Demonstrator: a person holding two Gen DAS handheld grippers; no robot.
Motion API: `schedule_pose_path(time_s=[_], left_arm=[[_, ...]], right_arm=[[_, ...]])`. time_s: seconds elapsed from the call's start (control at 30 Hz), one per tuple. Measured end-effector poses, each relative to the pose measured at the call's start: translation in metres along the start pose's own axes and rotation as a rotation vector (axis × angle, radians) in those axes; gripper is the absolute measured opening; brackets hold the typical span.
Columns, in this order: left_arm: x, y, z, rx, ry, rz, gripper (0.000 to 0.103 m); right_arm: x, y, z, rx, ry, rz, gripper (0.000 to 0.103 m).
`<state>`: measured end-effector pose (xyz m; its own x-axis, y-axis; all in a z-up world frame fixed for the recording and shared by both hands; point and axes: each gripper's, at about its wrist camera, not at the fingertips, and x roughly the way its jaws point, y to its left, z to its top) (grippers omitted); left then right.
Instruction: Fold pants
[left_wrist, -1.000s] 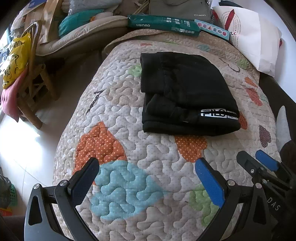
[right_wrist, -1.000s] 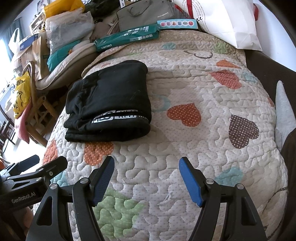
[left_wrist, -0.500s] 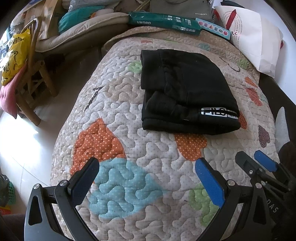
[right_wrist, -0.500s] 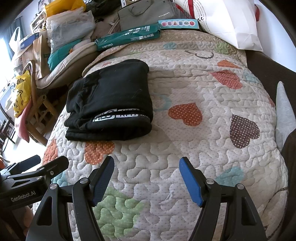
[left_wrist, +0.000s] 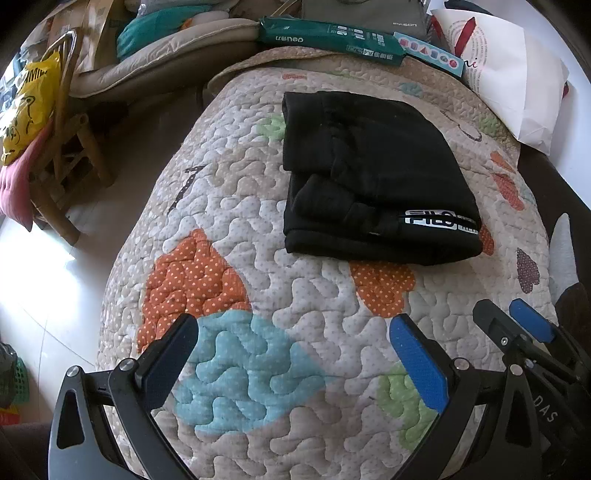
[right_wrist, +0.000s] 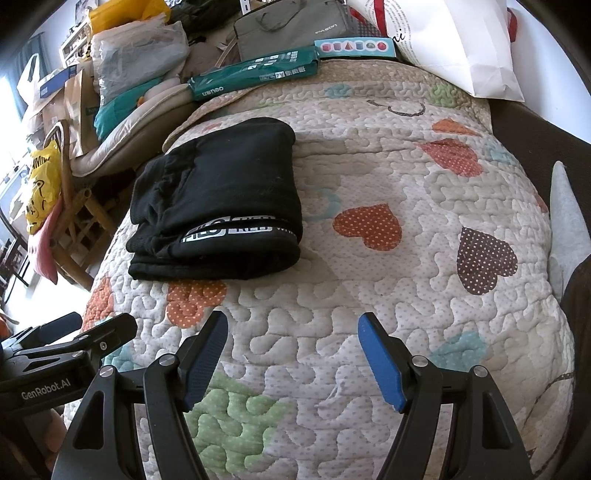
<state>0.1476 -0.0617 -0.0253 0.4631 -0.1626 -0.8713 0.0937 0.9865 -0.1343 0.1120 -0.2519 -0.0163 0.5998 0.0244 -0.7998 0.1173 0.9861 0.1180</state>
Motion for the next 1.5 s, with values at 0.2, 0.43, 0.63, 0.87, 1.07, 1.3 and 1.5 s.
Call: schedule_pose_path(time_s=[0.2,0.43,0.63,0.87,1.07,1.3,1.5], left_arm=[[0.0,-0.0005,-0.0001,0.0,0.001,0.001,0.103],[0.0028,0.0003,-0.0002,-0.003,0.005,0.0,0.103],[0.004,0.0001,-0.0014,-0.005,0.014,-0.001,0.103],[0.0044,0.0003,-0.0019,-0.008,0.018,-0.002,0.103],[0.005,0.0002,-0.0025,-0.011,0.02,-0.004,0.103],[0.0061,0.0,-0.0033,-0.014,0.025,-0.004,0.103],[0.0063,-0.0003,-0.0038,-0.016,0.027,-0.007,0.103]], right_arm=[[0.0007,-0.0017,0.0007,-0.004,0.001,0.0,0.078],[0.0007,-0.0014,0.0008,-0.004,0.001,-0.001,0.078],[0.0006,-0.0012,0.0007,-0.004,0.0,0.0,0.078],[0.0005,-0.0009,0.0006,-0.003,0.001,-0.001,0.078],[0.0007,-0.0009,0.0005,-0.004,0.002,-0.001,0.079],[0.0006,-0.0005,0.0001,-0.006,0.001,-0.002,0.079],[0.001,0.0,-0.0007,-0.007,0.002,-0.002,0.079]])
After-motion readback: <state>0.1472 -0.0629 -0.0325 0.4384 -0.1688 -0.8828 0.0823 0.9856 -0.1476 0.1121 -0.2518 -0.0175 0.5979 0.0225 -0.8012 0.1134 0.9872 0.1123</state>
